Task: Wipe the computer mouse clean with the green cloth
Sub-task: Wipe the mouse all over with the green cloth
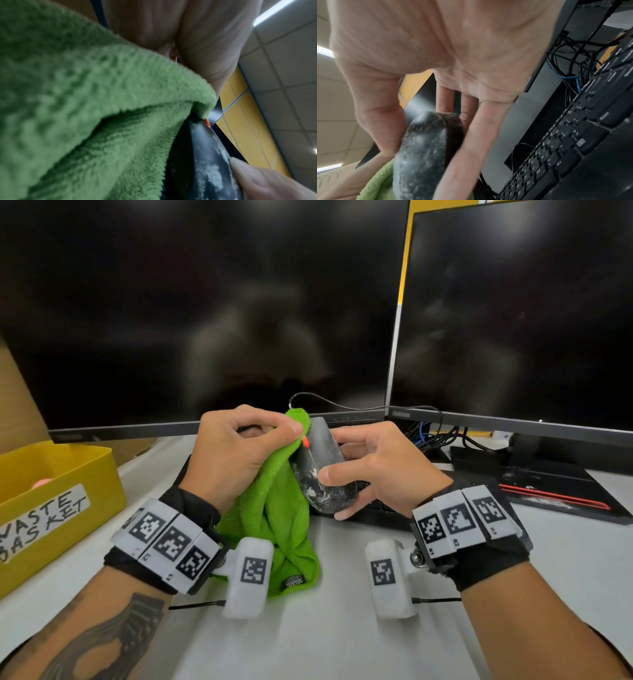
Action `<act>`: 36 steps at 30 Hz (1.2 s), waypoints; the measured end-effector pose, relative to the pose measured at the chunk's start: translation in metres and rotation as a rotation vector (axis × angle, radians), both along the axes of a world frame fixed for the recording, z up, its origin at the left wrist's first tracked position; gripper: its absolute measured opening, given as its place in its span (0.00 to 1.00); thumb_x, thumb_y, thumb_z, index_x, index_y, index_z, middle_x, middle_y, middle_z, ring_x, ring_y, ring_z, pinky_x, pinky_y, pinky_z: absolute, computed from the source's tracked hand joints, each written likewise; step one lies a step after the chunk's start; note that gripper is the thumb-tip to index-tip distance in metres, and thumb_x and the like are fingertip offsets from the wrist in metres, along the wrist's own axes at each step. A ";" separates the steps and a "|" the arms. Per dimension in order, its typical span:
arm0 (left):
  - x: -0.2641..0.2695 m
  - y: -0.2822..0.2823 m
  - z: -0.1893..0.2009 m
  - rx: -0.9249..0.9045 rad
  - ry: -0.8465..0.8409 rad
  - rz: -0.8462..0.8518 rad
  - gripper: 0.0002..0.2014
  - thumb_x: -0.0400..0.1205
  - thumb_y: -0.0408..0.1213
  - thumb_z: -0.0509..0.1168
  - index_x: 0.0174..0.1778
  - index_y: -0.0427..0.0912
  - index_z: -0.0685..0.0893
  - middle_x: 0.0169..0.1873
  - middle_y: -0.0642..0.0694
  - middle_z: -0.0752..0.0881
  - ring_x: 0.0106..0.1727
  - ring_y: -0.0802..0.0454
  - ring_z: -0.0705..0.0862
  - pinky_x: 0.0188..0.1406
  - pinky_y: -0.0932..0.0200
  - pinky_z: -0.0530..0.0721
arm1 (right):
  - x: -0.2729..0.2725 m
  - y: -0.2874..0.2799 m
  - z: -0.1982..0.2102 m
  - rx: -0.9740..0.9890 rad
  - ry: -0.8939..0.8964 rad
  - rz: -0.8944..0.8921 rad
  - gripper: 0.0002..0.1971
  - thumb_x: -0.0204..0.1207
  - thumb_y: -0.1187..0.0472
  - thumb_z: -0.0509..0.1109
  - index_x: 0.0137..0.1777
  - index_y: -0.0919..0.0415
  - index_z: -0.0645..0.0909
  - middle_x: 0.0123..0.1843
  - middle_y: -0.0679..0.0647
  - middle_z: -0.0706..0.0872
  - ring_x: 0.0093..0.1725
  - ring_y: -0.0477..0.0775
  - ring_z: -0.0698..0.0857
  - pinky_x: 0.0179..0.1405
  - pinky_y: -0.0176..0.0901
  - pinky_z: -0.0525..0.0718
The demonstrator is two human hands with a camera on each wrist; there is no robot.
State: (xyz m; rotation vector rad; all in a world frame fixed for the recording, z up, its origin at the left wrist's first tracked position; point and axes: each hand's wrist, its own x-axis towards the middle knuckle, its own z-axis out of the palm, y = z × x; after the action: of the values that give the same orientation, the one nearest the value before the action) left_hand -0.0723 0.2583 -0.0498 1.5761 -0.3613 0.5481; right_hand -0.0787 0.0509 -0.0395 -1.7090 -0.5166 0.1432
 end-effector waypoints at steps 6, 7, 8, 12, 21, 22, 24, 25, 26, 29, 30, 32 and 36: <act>-0.003 -0.003 -0.001 0.091 0.024 -0.035 0.12 0.65 0.40 0.86 0.41 0.43 0.96 0.46 0.39 0.94 0.43 0.46 0.91 0.54 0.44 0.92 | 0.000 -0.001 0.001 0.025 0.002 -0.040 0.19 0.73 0.75 0.78 0.62 0.59 0.91 0.56 0.69 0.93 0.48 0.65 0.95 0.32 0.57 0.93; -0.003 -0.002 -0.001 0.089 0.022 -0.032 0.12 0.64 0.41 0.86 0.41 0.43 0.96 0.44 0.41 0.94 0.42 0.46 0.90 0.53 0.43 0.92 | 0.000 -0.001 0.001 0.021 0.002 -0.034 0.19 0.73 0.75 0.78 0.62 0.59 0.91 0.56 0.69 0.93 0.47 0.64 0.94 0.32 0.57 0.92; -0.002 -0.002 -0.002 0.082 0.026 -0.028 0.13 0.63 0.41 0.87 0.41 0.44 0.97 0.41 0.42 0.95 0.42 0.47 0.90 0.53 0.43 0.93 | 0.000 0.000 0.000 0.016 0.002 -0.029 0.19 0.73 0.75 0.78 0.62 0.59 0.91 0.56 0.69 0.93 0.47 0.63 0.94 0.32 0.56 0.92; -0.002 -0.002 -0.002 0.072 0.042 -0.018 0.07 0.71 0.35 0.85 0.42 0.39 0.96 0.43 0.42 0.96 0.44 0.49 0.94 0.55 0.48 0.94 | -0.001 0.000 -0.002 0.012 -0.009 -0.028 0.20 0.73 0.75 0.78 0.63 0.59 0.91 0.56 0.70 0.92 0.45 0.62 0.94 0.31 0.56 0.92; 0.004 0.002 -0.003 0.146 0.030 0.027 0.04 0.84 0.34 0.76 0.43 0.41 0.95 0.42 0.47 0.97 0.46 0.55 0.94 0.59 0.52 0.93 | 0.000 0.000 -0.002 0.001 0.003 -0.034 0.20 0.73 0.75 0.79 0.63 0.58 0.91 0.57 0.73 0.91 0.46 0.64 0.93 0.32 0.57 0.93; 0.004 0.003 -0.003 0.143 0.023 0.033 0.04 0.83 0.34 0.76 0.43 0.42 0.95 0.41 0.50 0.96 0.46 0.56 0.93 0.59 0.54 0.92 | 0.000 -0.001 -0.002 0.008 0.008 -0.035 0.20 0.73 0.75 0.78 0.63 0.58 0.91 0.57 0.73 0.91 0.46 0.64 0.93 0.32 0.56 0.93; 0.006 0.005 -0.003 0.141 0.004 0.032 0.04 0.83 0.35 0.77 0.43 0.45 0.94 0.41 0.52 0.96 0.46 0.57 0.93 0.57 0.55 0.90 | 0.000 -0.002 -0.001 0.020 0.016 -0.035 0.21 0.73 0.76 0.78 0.64 0.58 0.91 0.57 0.72 0.92 0.46 0.64 0.94 0.32 0.55 0.92; 0.006 0.006 -0.004 0.131 -0.002 0.009 0.02 0.82 0.36 0.78 0.44 0.46 0.95 0.42 0.50 0.96 0.46 0.54 0.93 0.57 0.52 0.89 | 0.000 -0.003 -0.001 0.022 0.017 -0.036 0.21 0.73 0.76 0.78 0.64 0.58 0.91 0.57 0.71 0.92 0.46 0.64 0.94 0.32 0.55 0.92; 0.005 0.006 -0.004 0.116 0.000 -0.028 0.02 0.80 0.38 0.79 0.46 0.45 0.95 0.44 0.47 0.96 0.48 0.51 0.93 0.59 0.49 0.90 | 0.000 -0.003 -0.001 0.021 0.016 -0.037 0.21 0.73 0.76 0.78 0.63 0.58 0.91 0.57 0.71 0.92 0.46 0.64 0.94 0.32 0.55 0.92; 0.003 0.005 -0.005 0.153 -0.015 -0.081 0.14 0.70 0.42 0.82 0.51 0.47 0.96 0.50 0.43 0.95 0.50 0.47 0.93 0.60 0.45 0.92 | 0.000 -0.002 -0.001 0.011 0.007 -0.042 0.20 0.73 0.76 0.78 0.62 0.59 0.91 0.55 0.70 0.92 0.45 0.61 0.94 0.32 0.57 0.93; 0.002 0.004 -0.005 0.181 -0.041 -0.075 0.15 0.68 0.41 0.83 0.50 0.48 0.96 0.50 0.43 0.94 0.49 0.46 0.92 0.59 0.45 0.92 | 0.000 -0.001 -0.001 0.007 0.004 -0.043 0.20 0.73 0.76 0.78 0.62 0.59 0.91 0.55 0.70 0.93 0.44 0.61 0.94 0.31 0.57 0.93; 0.003 0.004 -0.005 0.209 -0.084 -0.060 0.14 0.66 0.40 0.84 0.47 0.47 0.97 0.49 0.39 0.92 0.48 0.38 0.91 0.58 0.41 0.90 | 0.001 0.000 -0.001 0.005 -0.001 -0.048 0.20 0.73 0.76 0.78 0.62 0.59 0.91 0.51 0.68 0.93 0.44 0.60 0.94 0.31 0.57 0.93; 0.009 0.004 -0.007 0.250 -0.073 -0.022 0.08 0.71 0.38 0.84 0.44 0.47 0.96 0.45 0.44 0.94 0.50 0.33 0.91 0.58 0.39 0.90 | 0.001 0.003 -0.003 0.006 -0.001 -0.058 0.20 0.73 0.76 0.78 0.62 0.58 0.92 0.52 0.69 0.93 0.43 0.60 0.94 0.30 0.56 0.92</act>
State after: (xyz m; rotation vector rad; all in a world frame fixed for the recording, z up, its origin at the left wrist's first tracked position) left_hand -0.0637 0.2620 -0.0566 1.7925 -0.5179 0.5614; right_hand -0.0779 0.0543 -0.0430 -1.7169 -0.4676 0.0987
